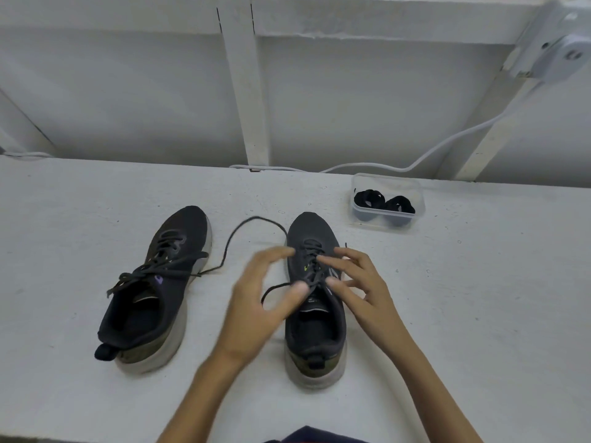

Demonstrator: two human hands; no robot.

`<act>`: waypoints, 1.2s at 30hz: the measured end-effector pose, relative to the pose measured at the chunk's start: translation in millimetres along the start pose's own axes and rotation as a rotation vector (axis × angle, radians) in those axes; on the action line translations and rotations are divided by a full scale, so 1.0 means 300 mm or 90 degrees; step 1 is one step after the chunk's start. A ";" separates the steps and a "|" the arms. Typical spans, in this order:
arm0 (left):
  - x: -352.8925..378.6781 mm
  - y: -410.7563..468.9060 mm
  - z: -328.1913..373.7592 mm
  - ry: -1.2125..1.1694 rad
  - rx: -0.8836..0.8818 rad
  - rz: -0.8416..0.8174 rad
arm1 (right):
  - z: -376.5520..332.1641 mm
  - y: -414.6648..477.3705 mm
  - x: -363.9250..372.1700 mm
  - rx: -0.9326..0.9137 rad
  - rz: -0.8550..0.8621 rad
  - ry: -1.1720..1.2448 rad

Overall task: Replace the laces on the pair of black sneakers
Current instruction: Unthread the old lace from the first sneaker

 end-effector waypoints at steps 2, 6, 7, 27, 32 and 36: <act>0.105 -0.030 0.005 -0.020 0.001 -0.077 | -0.006 0.015 -0.007 -0.027 0.005 -0.024; 0.121 -0.038 -0.044 -0.006 -0.027 -0.034 | -0.050 0.040 -0.104 -0.087 0.096 -0.088; 0.115 -0.038 -0.053 0.005 -0.028 -0.027 | -0.050 0.045 -0.165 -0.086 0.155 -0.076; 0.064 -0.032 -0.048 0.108 -0.051 0.098 | -0.121 -0.051 0.022 -0.054 0.055 -0.166; 0.038 -0.041 -0.040 0.118 -0.025 0.119 | -0.160 -0.047 0.046 -0.156 0.101 -0.296; 0.038 -0.052 -0.038 0.129 -0.012 0.139 | -0.151 -0.062 0.026 -0.178 0.159 -0.261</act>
Point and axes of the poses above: each hand's wrist, its own y-axis towards the middle knuckle, its own x-axis out of the palm, z = x × y, the point moved 10 cm from there along y, towards the middle knuckle, and after that the axes turned 14 degrees about y, right-handed, at the moved point
